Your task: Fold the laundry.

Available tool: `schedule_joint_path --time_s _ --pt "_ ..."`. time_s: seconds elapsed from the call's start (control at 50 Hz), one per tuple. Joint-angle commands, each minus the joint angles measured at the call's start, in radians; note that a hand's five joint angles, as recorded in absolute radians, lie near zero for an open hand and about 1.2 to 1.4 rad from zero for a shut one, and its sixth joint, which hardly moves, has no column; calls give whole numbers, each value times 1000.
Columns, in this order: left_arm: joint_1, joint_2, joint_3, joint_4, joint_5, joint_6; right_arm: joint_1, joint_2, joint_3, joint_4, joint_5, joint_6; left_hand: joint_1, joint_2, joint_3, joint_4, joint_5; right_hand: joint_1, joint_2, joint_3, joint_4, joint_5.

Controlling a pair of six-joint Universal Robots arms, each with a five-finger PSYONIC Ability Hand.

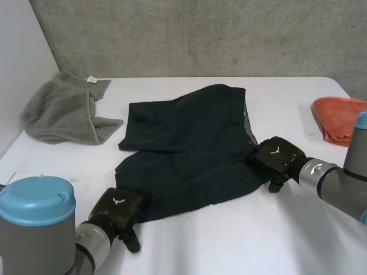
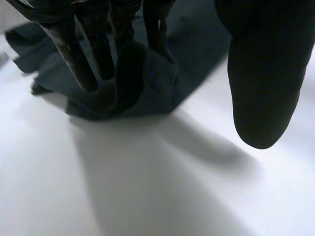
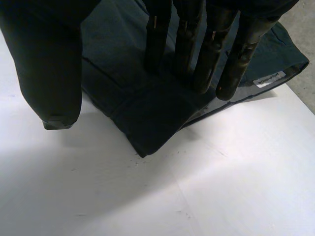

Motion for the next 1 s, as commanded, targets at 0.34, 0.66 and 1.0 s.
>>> schedule_joint_path --time_s 0.34,0.66,1.0 --pt "7 -161 106 154 -82 41 5 58 -31 -52 22 7 69 96 93 101 107 357 275 270 275 293" --pt "-1 -33 56 210 -83 99 11 28 -42 -44 60 68 1009 1035 1032 1040 1047 929 847 841 846 865" --pt "-80 167 -9 -318 -56 314 -87 -313 93 672 136 -280 1009 1035 1032 1040 1047 929 847 841 846 865"
